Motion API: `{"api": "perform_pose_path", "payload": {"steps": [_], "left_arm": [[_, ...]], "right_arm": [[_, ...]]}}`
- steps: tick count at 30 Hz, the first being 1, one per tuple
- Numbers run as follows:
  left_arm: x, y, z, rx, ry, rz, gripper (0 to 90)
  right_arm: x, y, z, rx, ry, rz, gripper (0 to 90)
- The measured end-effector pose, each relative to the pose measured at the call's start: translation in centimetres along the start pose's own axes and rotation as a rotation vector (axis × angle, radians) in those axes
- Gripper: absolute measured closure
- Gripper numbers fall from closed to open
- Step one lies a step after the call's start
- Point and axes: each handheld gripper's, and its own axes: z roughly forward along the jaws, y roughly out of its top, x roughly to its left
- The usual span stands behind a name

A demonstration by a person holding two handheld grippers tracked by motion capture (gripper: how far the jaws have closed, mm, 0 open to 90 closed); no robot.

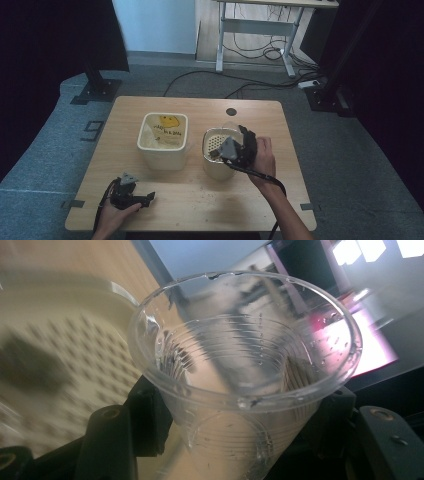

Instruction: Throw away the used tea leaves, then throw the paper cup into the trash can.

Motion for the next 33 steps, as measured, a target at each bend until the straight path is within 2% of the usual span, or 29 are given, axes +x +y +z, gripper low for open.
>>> {"api": "perform_pose_path", "payload": {"steps": [3, 5, 6, 11, 14, 16, 22, 33], "left_arm": [[0.0, 0.0, 0.0, 0.0, 0.001, 0.0, 7.1], [0.0, 0.0, 0.0, 0.0, 0.001, 0.001, 7.1], [0.0, 0.0, 0.0, 0.0, 0.001, 0.0, 7.1], [0.0, 0.0, 0.0, 0.0, 0.0, -0.001, 7.1], [-0.1, 0.0, 0.0, -0.005, -0.004, -0.006, 7.1], [-0.1, 0.1, 0.0, -0.005, -0.006, -0.005, 7.2], [-0.3, 0.0, -0.1, -0.005, -0.017, 0.007, 7.2], [-0.3, 0.0, -0.2, -0.005, -0.026, 0.012, 7.2]], "right_arm": [[-1.7, -0.9, -0.1, -0.051, 0.125, 0.307, 38.8], [-2.6, -1.4, -0.1, -0.088, 0.193, 0.448, 38.5], [-3.2, -1.7, -0.1, -0.12, 0.244, 0.534, 38.5], [-4.2, -1.1, 0.0, -0.191, 0.337, 0.681, 36.9], [-4.2, -0.1, 0.2, -0.223, 0.397, 0.735, 36.8], [-4.0, 0.8, 0.6, -0.234, 0.416, 0.749, 36.8], [-2.4, 4.0, 2.5, -0.231, 0.479, 0.745, 36.8], [0.3, 9.6, 4.6, -0.226, 0.555, 0.703, 36.2]]}}
